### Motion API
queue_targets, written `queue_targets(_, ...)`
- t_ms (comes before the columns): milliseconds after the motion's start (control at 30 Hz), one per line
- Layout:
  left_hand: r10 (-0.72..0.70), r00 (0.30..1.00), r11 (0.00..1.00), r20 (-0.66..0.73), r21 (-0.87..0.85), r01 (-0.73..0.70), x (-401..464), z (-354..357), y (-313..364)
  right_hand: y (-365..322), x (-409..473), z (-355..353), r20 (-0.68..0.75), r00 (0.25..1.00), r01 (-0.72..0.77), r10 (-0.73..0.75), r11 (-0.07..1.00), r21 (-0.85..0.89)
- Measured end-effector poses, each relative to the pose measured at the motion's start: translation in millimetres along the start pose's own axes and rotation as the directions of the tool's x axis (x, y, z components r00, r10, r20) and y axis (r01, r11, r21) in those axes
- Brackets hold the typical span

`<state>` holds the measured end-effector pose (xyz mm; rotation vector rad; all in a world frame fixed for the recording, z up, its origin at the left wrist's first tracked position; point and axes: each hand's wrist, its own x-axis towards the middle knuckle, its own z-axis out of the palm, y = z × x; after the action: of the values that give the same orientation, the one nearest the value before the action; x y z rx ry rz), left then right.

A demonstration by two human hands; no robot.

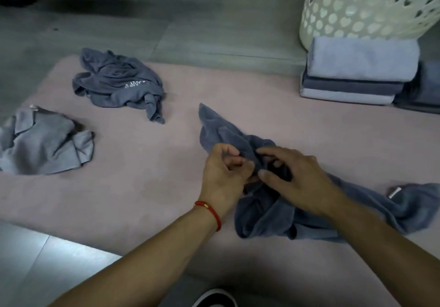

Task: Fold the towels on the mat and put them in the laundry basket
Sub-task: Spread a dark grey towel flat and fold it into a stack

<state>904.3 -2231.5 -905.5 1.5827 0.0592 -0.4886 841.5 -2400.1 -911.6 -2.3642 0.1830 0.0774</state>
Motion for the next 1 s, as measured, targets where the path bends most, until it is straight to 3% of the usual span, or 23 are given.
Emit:
queue_targets(67,-0.011,1.0,1.0,0.014,-0.006,0.011,-7,-4,3,-6,0,9,0.101,0.995,0.031,-0.021,0.995,-0.097)
queue_targets(133,0.004,1.0,0.996,0.027,0.094,-0.007,-2,-17,1,-6,4,18,0.046,0.998,0.048,-0.044,0.994,-0.093)
queue_targets(200,0.117,0.993,0.947,-0.027,0.303,-0.103,19,-38,-6,-4,8,22,0.002,1.0,0.01,-0.01,1.0,-0.005)
queue_targets(267,0.299,0.953,0.805,-0.049,0.548,-0.225,53,-59,-10,-6,12,22,-0.006,1.0,0.009,-0.008,1.0,0.011)
queue_targets(333,0.412,0.911,0.65,0.014,0.697,-0.305,92,-76,-10,-9,14,18,0.01,1.0,0.029,-0.029,0.999,0.018)
queue_targets(467,0.367,0.906,0.479,0.211,0.792,-0.378,165,-86,-6,-5,8,9,0.011,0.996,0.093,-0.093,0.995,0.019)
queue_targets(567,0.202,0.939,0.482,0.279,0.806,-0.343,188,-75,5,0,-2,8,-0.078,0.989,0.122,-0.128,0.99,-0.073)
queue_targets(667,0.147,0.973,0.527,0.176,0.819,-0.228,198,-73,16,9,-10,-3,-0.227,0.973,0.02,-0.044,0.994,-0.107)
queue_targets(733,0.169,0.974,0.667,0.151,0.71,-0.226,198,-70,28,13,-14,-20,-0.32,0.946,-0.065,0.053,0.998,-0.027)
queue_targets(800,0.144,0.975,0.858,0.166,0.47,-0.207,191,-65,49,21,-17,-44,-0.363,0.917,-0.145,0.163,0.987,0.076)
queue_targets(833,0.135,0.971,0.899,0.199,0.388,-0.205,187,-61,61,26,-19,-57,-0.373,0.906,-0.172,0.201,0.979,0.109)
queue_targets(900,0.179,0.927,0.862,0.329,0.401,-0.309,182,-54,87,41,-24,-84,-0.392,0.885,-0.209,0.251,0.967,0.149)
queue_targets(1000,0.273,0.829,0.565,0.488,0.617,-0.548,178,-34,126,45,-44,-136,-0.4,0.875,-0.271,0.274,0.96,0.067)
